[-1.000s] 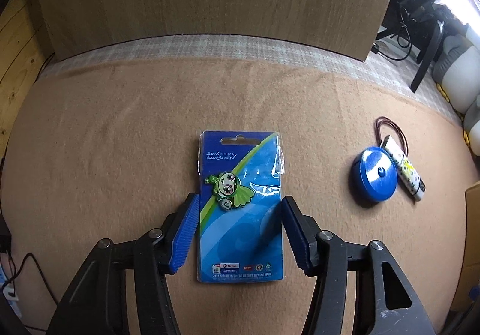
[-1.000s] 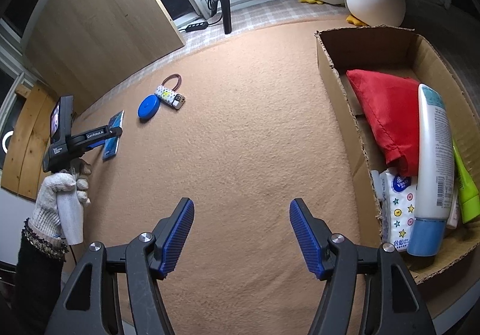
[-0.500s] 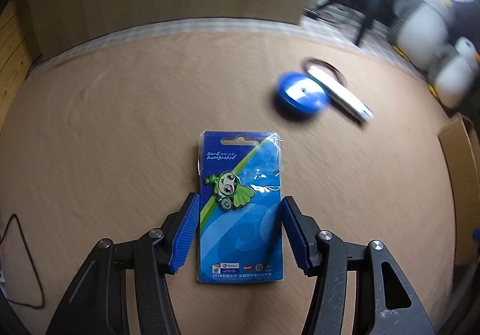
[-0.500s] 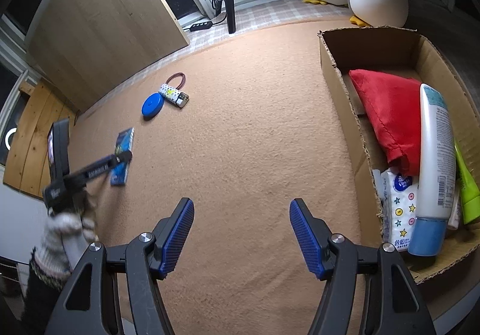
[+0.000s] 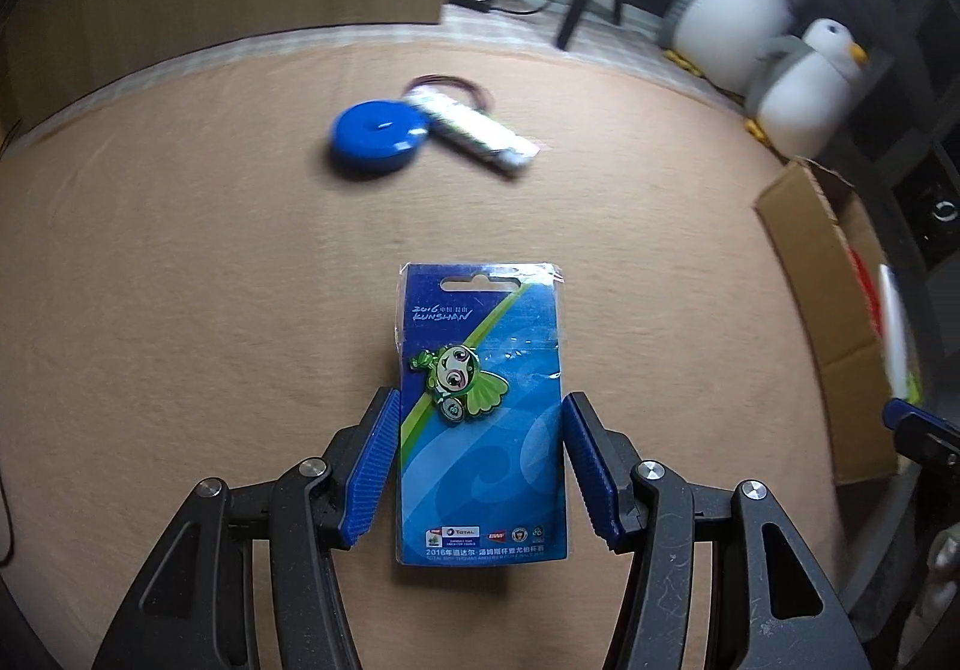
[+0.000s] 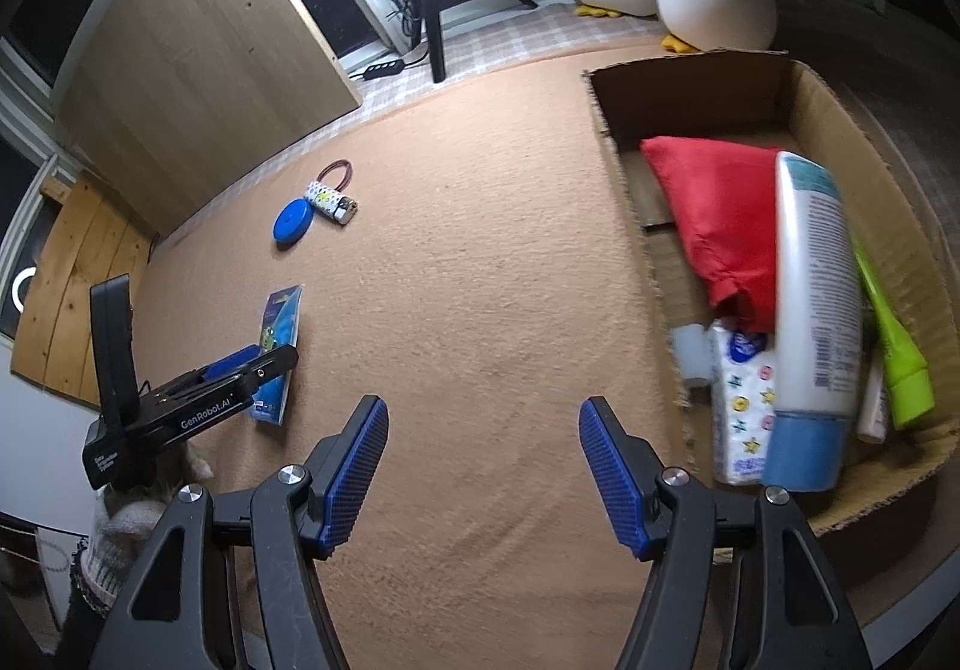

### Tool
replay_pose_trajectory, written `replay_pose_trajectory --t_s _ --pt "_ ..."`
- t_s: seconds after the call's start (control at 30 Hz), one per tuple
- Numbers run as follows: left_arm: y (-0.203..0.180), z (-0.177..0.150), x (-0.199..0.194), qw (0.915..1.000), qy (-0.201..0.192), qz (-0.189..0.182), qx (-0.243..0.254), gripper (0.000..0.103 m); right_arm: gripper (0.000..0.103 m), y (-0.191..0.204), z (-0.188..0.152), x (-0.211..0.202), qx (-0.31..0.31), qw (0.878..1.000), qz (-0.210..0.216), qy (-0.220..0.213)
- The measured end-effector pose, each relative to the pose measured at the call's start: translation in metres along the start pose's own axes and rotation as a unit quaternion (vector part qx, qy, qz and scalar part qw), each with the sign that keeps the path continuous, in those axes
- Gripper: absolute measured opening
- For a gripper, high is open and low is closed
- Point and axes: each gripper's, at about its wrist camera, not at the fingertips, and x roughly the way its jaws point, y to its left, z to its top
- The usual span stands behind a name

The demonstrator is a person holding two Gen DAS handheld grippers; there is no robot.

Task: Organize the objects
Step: 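Lift the blue card package with the left tool into the box and release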

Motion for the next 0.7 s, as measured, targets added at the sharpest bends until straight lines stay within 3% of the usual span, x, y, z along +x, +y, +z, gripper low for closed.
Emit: replay_pose_trajectory --t_s 0.3,0.7 --pt "-0.08 0.023 -0.017 0.9967 -0.028 -0.042 0.064 0.059 0.063 -0.028 -0.014 -0.023 0.02 1.0 -0.01 -0.019" --pt "-0.204 0.038 -0.029 0.9827 -0.044 -0.099 0.15 0.059 0.063 -0.067 -0.024 -0.057 0.036 0.996 -0.053 -0.054"
